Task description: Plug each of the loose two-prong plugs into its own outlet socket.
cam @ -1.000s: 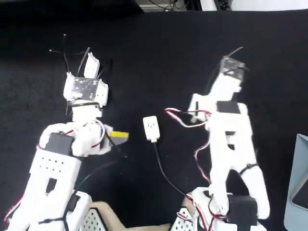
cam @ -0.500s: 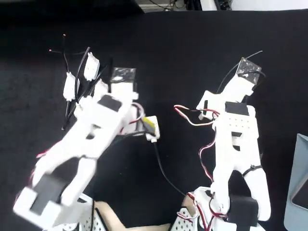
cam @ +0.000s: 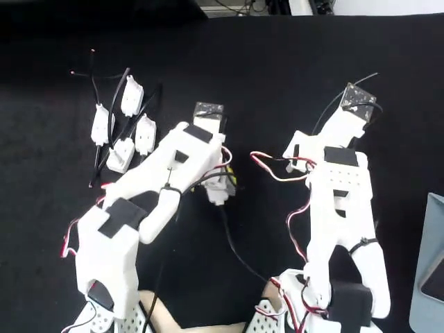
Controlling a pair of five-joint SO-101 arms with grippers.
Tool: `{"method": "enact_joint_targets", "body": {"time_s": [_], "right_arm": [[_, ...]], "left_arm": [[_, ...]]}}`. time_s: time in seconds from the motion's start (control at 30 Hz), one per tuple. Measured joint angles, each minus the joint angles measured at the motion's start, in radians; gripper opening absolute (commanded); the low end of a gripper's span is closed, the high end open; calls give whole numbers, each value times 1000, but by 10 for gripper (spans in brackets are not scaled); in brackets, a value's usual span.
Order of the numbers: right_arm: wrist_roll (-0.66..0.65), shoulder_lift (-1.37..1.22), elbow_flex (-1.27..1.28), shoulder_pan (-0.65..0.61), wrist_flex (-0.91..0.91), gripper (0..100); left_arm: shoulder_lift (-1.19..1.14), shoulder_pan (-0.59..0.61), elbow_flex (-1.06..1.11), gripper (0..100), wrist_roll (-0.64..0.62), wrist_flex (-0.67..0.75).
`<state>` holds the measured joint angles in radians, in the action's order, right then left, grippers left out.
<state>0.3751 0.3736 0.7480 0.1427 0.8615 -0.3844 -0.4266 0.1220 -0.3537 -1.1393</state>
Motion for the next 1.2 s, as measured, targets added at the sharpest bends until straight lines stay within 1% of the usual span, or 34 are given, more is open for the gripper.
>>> {"method": "enact_joint_targets", "body": {"time_s": [0.07,0.1,0.13,0.2,0.4,0.5,0.6,0.73,0.83,0.93,1.03,1.13,1.2], "right_arm": [[0,0,12,0,0,12],[0,0,15,0,0,12],[0,0,17,0,0,12],[0,0,17,0,0,12],[0,0,17,0,0,12],[0,0,17,0,0,12],[0,0,17,0,0,12],[0,0,17,0,0,12],[0,0,17,0,0,12],[0,0,17,0,0,13],[0,0,17,0,0,13],[0,0,17,0,0,13],[0,0,17,0,0,13]], "left_arm": [[-14,5,-26,34,3,-2],[-15,6,-38,23,9,0],[-18,8,-48,43,32,3],[-18,9,-61,28,89,2],[5,46,-78,28,224,-143],[81,74,-78,28,325,-212],[180,98,-78,28,453,-272],[307,141,-78,28,654,-341],[358,183,-78,28,822,-374],[368,204,-37,28,996,-370],[368,203,64,30,1128,-351],[368,186,184,30,1162,-255],[368,158,236,61,1166,-216]]}}
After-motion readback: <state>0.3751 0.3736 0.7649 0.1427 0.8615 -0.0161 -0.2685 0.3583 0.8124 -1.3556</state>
